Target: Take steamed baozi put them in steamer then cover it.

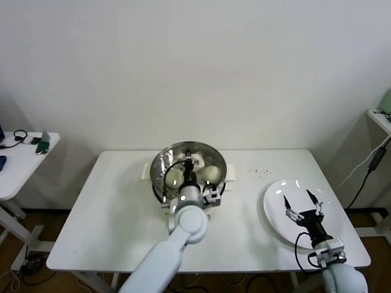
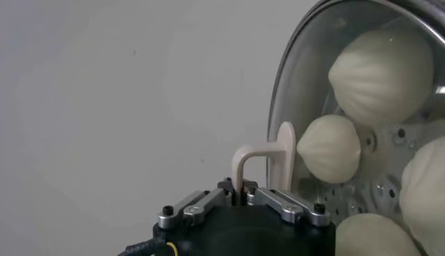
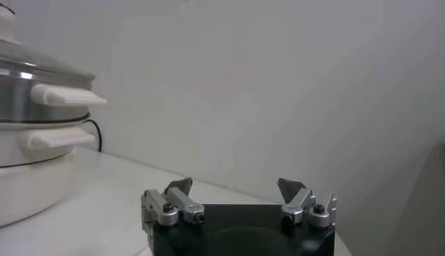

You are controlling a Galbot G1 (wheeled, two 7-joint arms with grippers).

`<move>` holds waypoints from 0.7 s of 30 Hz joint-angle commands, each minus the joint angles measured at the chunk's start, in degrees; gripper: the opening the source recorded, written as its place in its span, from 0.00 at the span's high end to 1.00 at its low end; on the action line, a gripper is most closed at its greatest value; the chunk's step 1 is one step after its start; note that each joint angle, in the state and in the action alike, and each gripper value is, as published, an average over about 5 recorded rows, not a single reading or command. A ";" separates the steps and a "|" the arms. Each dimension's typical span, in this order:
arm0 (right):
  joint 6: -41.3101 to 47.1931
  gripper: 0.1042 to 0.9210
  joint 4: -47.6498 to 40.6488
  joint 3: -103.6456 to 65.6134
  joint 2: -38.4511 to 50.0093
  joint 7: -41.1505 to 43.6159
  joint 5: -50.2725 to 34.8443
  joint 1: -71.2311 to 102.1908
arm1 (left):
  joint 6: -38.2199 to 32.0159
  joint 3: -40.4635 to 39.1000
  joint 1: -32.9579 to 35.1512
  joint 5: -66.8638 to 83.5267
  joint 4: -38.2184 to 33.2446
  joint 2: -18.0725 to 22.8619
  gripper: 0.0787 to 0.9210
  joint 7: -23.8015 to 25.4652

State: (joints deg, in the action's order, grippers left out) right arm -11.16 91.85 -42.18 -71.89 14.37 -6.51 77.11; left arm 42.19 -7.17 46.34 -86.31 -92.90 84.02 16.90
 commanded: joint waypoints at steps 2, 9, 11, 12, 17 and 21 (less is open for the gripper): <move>0.37 0.12 -0.08 -0.55 -0.04 0.78 0.05 -0.07 | 2.80 -0.02 0.24 0.97 -0.90 -0.75 0.90 0.57; 0.95 0.12 -0.08 -0.88 -0.15 0.99 -0.72 -0.04 | 2.81 -0.25 1.04 3.22 -4.75 -3.48 0.71 0.81; 1.20 0.12 -0.06 -0.86 -0.17 1.04 -0.79 -0.03 | 2.81 -0.31 1.22 4.07 -6.20 -4.67 0.65 0.82; 1.30 0.12 -0.07 -0.84 -0.16 1.05 -0.78 -0.04 | 2.81 -0.32 1.31 4.67 -6.97 -5.36 0.61 0.83; 1.62 0.12 -0.20 -0.74 -0.09 1.11 -0.64 -0.20 | 2.81 -0.08 2.25 7.83 -11.82 -8.71 0.44 0.94; 1.88 0.12 -0.43 -0.55 -0.04 1.07 -0.52 -0.54 | 2.81 0.26 4.32 11.15 -15.98 -10.69 0.30 0.80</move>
State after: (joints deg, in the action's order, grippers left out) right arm -9.63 91.57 -42.83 -71.99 15.37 -6.95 76.80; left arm 42.16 -7.18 48.31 -81.32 -99.98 78.54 17.63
